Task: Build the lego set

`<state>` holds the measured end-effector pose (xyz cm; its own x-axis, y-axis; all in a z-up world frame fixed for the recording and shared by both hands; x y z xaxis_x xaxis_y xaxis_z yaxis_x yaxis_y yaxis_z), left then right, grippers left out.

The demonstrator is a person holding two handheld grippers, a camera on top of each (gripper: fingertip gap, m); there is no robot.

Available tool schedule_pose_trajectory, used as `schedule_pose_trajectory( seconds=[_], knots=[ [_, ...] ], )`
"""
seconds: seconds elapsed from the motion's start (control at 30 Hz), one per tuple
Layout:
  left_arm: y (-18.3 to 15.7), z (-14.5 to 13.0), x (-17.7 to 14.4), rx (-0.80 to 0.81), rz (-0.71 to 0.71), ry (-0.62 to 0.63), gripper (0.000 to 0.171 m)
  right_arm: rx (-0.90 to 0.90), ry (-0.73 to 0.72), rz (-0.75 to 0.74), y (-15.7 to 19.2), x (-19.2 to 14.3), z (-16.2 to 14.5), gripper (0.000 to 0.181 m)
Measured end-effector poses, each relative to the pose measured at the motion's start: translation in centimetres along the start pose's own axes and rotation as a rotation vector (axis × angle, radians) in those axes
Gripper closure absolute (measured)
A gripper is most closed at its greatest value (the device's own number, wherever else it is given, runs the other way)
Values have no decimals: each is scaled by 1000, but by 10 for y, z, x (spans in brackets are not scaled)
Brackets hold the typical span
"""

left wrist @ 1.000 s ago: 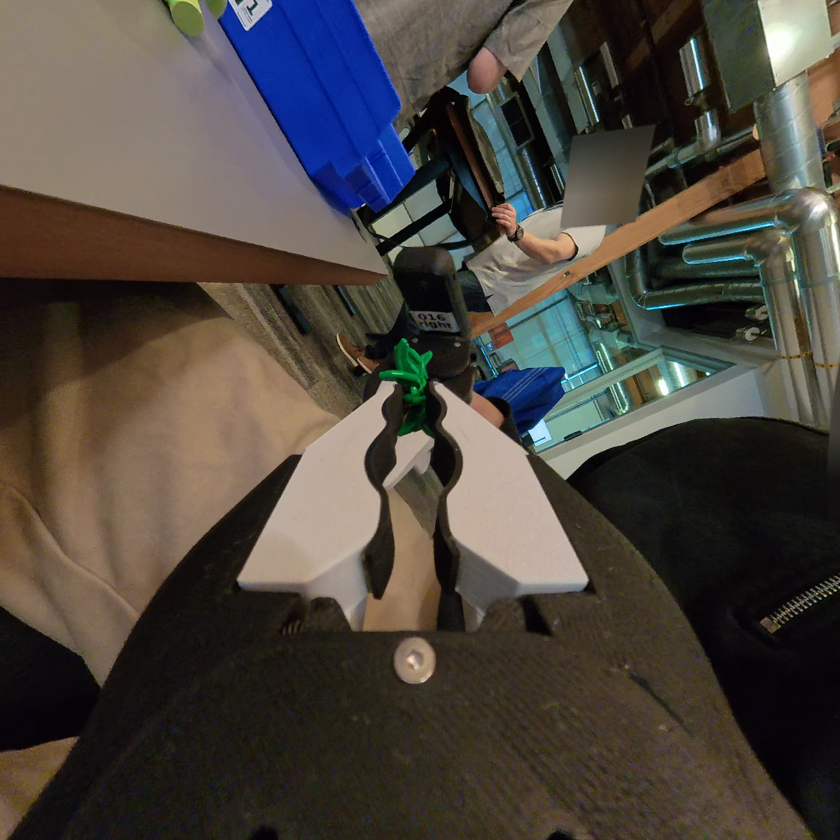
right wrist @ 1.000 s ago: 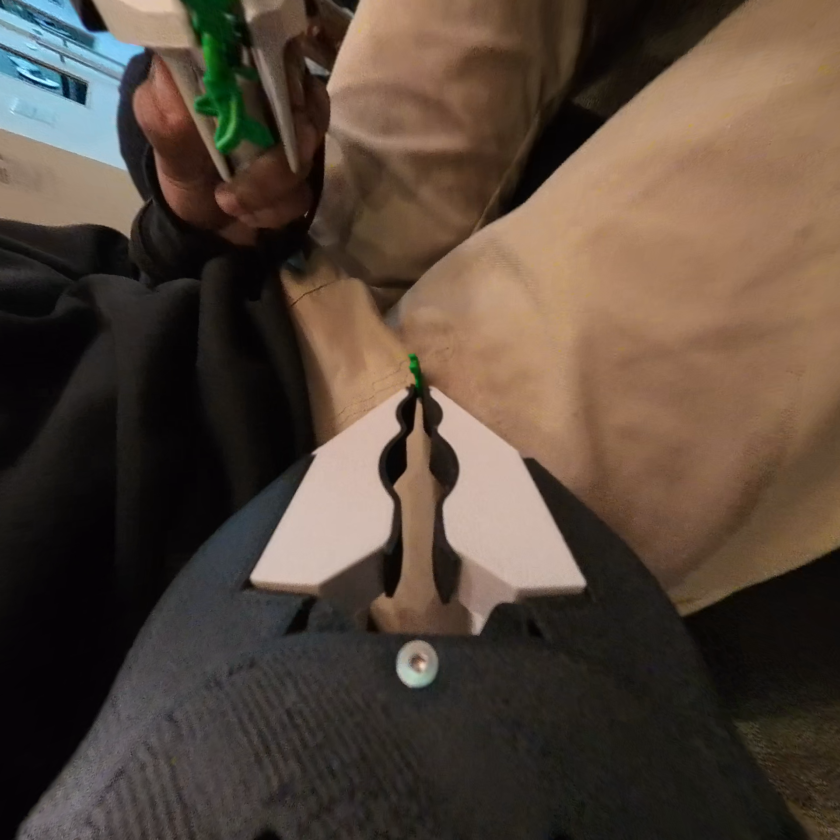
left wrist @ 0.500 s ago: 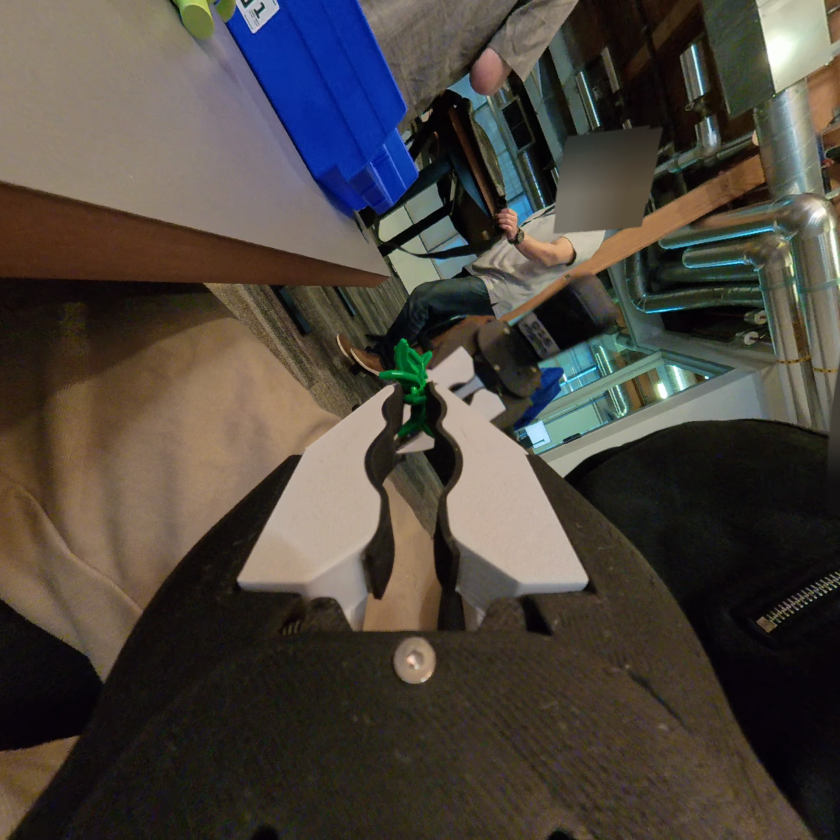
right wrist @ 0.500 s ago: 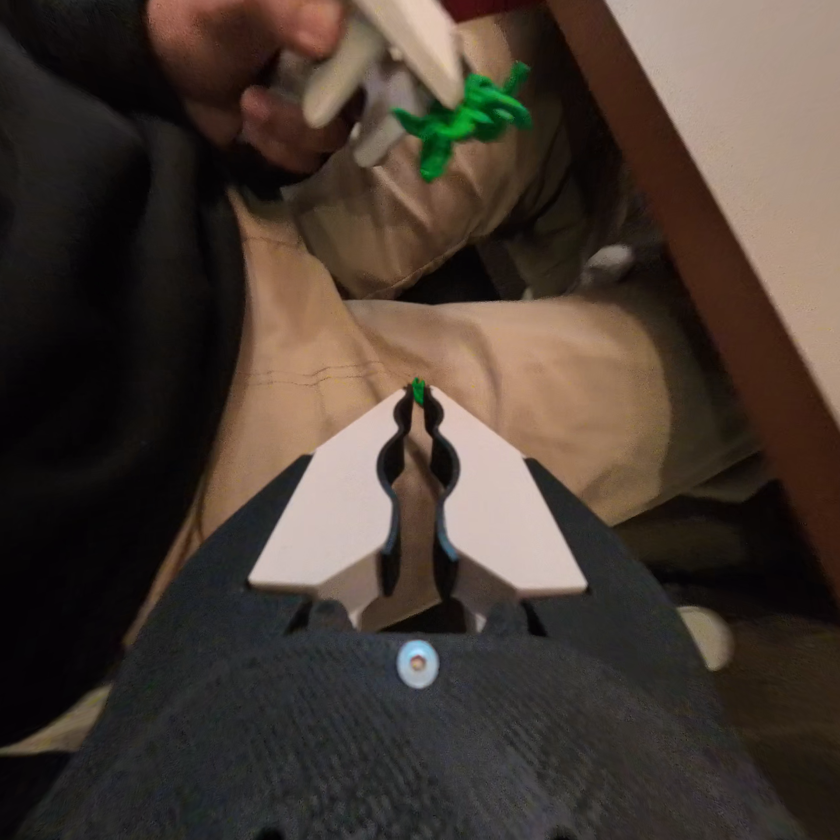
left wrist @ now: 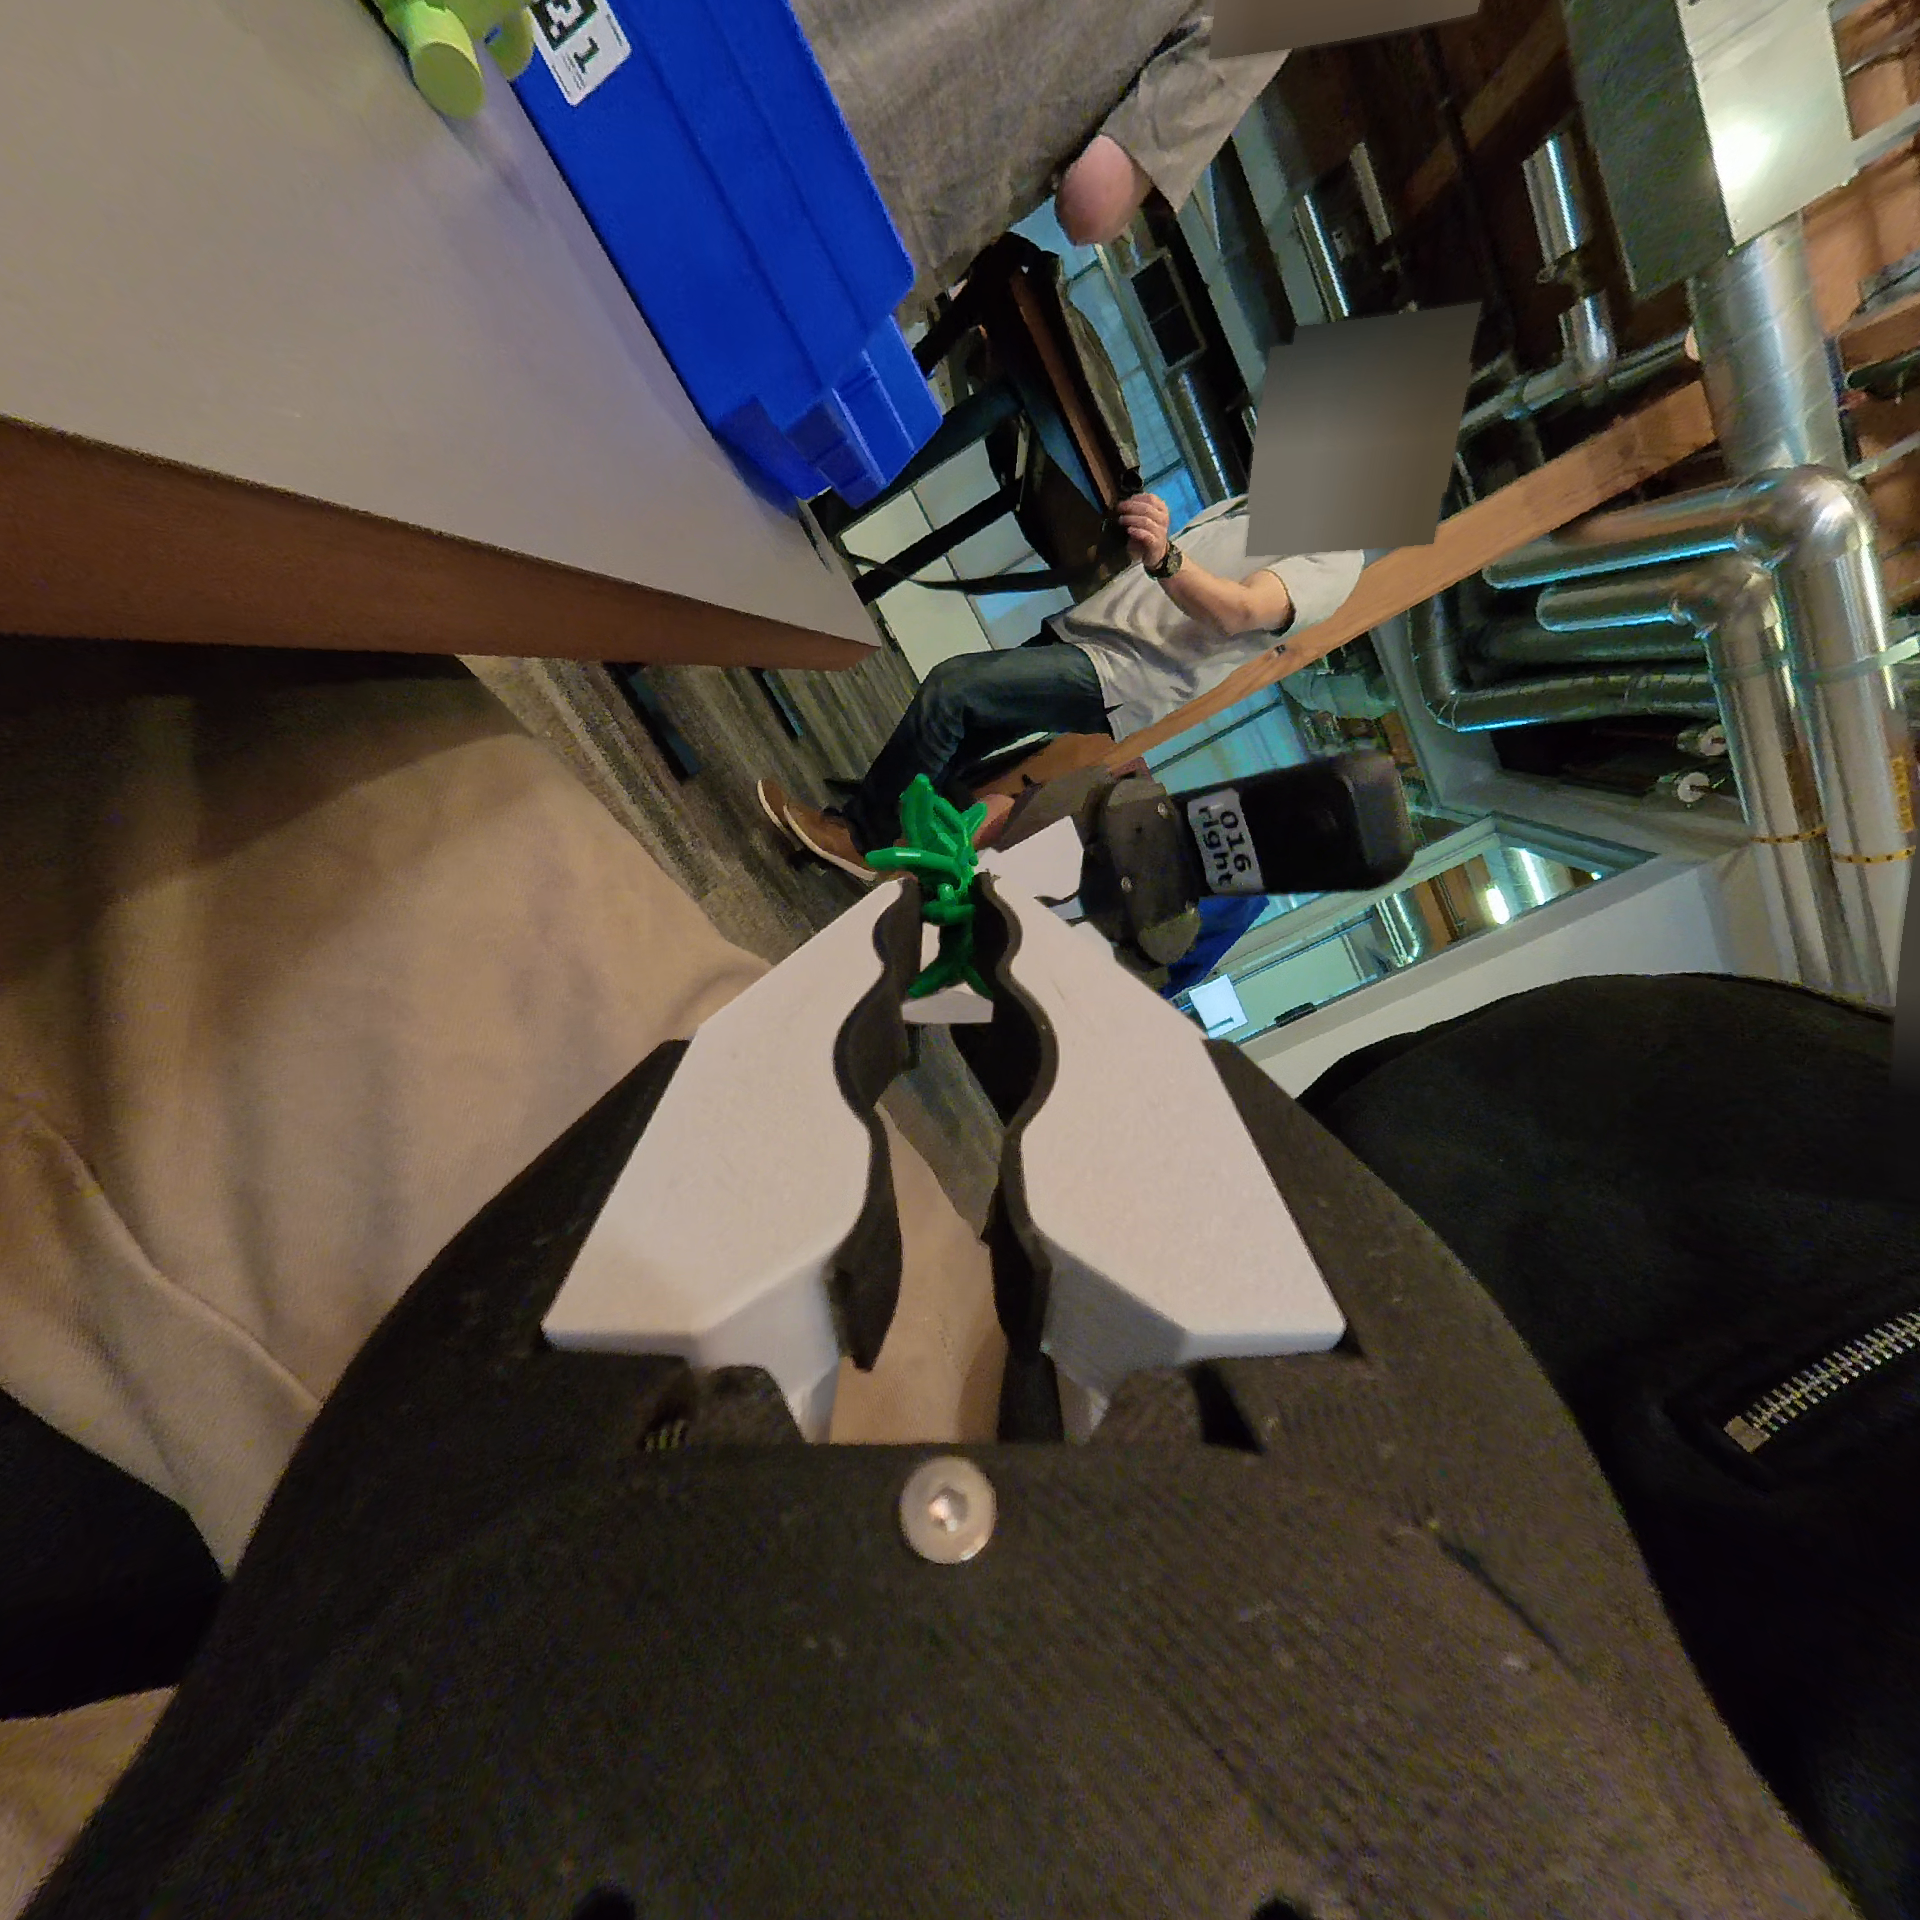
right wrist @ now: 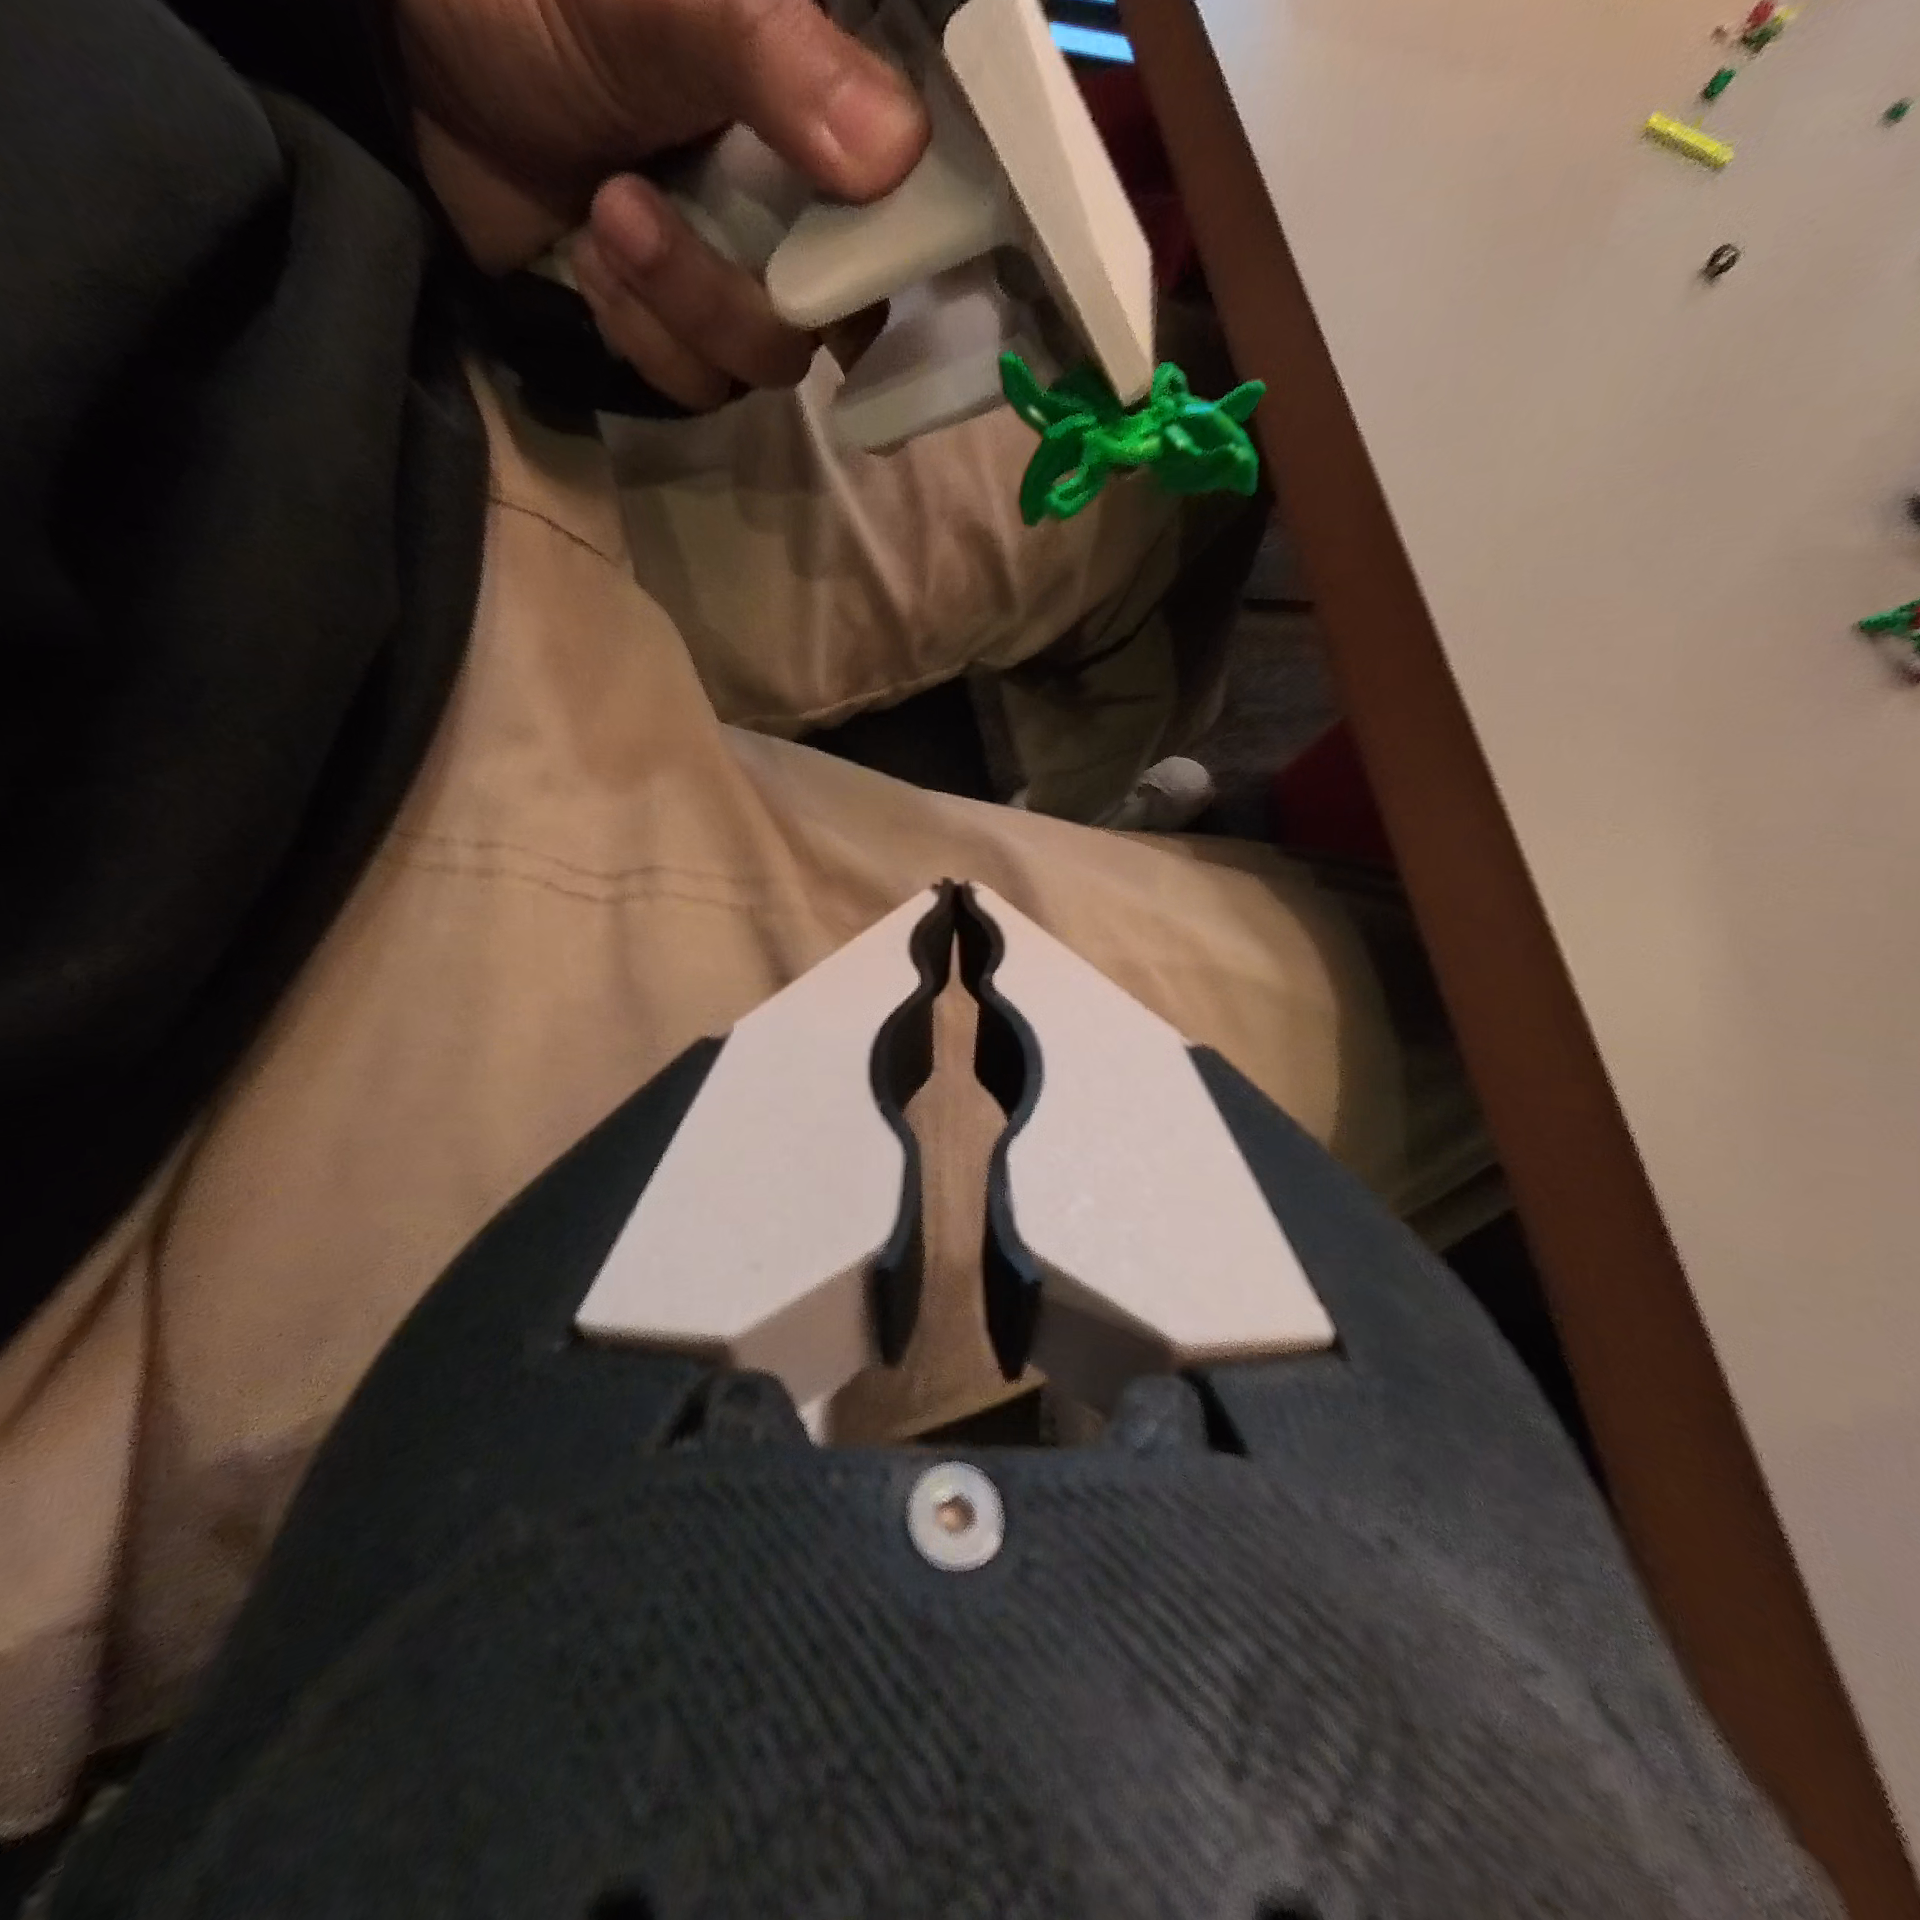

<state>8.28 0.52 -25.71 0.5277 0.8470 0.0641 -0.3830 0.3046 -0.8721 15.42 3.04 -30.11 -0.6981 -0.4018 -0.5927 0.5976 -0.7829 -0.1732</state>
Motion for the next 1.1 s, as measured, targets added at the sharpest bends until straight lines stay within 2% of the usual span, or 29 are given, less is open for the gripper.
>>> schedule_pose_trajectory(
  seconds=[0.1,0.3,0.5,0.67,0.93,1.1],
  knots=[
    [1,0,0,-2,2,0,165,-44,25,-8,2,1,-3,181],
    [2,0,0,-13,-2,0,165,-3,-17,59,9,-1,1,179],
    [3,0,0,-18,-2,1,165,19,100,118,17,13,-17,176],
    [3,0,0,-20,-4,1,165,48,194,115,16,20,-34,166],
    [3,-1,0,-21,-5,2,165,-91,211,45,14,21,-26,166],
    [3,-1,0,-21,-7,5,165,-141,236,48,18,27,-28,176]
  ],
)
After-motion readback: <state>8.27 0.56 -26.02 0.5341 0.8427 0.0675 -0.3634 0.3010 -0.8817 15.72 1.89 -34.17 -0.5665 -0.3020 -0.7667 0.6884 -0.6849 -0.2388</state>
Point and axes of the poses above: each gripper's, where its closed fingertips meet, x out along the fingers, z out of its top, y = z × x across the jaws, the point moved 1 cm from there along -x, back along the fingers, and after that the axes turned 1 degree about z, right-handed, at the moved point
